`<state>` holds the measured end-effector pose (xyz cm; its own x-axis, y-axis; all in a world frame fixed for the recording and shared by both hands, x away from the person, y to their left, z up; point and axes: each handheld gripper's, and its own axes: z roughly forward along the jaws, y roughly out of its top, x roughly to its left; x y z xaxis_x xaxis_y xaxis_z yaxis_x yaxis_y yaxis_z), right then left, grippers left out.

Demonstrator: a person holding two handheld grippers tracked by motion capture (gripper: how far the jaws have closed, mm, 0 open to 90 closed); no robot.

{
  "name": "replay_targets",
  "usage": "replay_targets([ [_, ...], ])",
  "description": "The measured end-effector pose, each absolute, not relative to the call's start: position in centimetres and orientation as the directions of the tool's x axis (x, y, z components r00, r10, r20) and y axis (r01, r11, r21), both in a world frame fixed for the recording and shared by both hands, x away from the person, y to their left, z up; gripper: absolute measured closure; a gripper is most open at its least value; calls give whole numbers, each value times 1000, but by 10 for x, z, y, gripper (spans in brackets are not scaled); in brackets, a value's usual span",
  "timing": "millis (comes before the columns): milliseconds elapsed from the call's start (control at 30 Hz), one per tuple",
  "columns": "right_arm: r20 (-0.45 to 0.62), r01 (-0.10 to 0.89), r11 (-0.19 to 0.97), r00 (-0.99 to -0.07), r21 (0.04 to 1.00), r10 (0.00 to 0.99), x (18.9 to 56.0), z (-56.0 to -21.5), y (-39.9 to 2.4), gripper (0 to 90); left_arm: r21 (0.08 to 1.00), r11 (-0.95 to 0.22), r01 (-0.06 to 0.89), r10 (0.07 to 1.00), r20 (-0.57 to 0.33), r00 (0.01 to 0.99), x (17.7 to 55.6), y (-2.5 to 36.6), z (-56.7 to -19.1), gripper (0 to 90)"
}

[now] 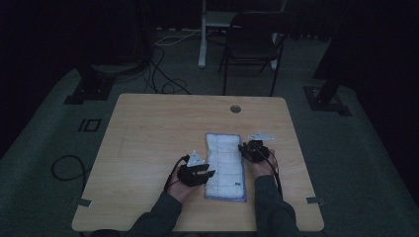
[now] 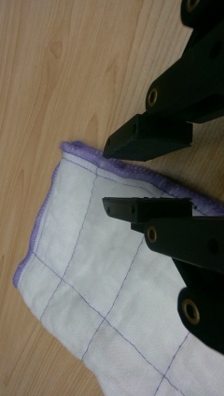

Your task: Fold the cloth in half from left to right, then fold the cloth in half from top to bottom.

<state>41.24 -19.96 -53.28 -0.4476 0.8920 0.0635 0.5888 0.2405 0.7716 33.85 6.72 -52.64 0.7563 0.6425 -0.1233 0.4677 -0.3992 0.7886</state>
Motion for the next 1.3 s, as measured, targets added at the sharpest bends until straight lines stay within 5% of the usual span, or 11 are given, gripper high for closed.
replay_targets([
  [1300, 58, 581, 250, -459, 774, 887, 411, -532, -201, 710, 803, -330, 497, 753, -93, 651, 417, 70, -510, 616],
])
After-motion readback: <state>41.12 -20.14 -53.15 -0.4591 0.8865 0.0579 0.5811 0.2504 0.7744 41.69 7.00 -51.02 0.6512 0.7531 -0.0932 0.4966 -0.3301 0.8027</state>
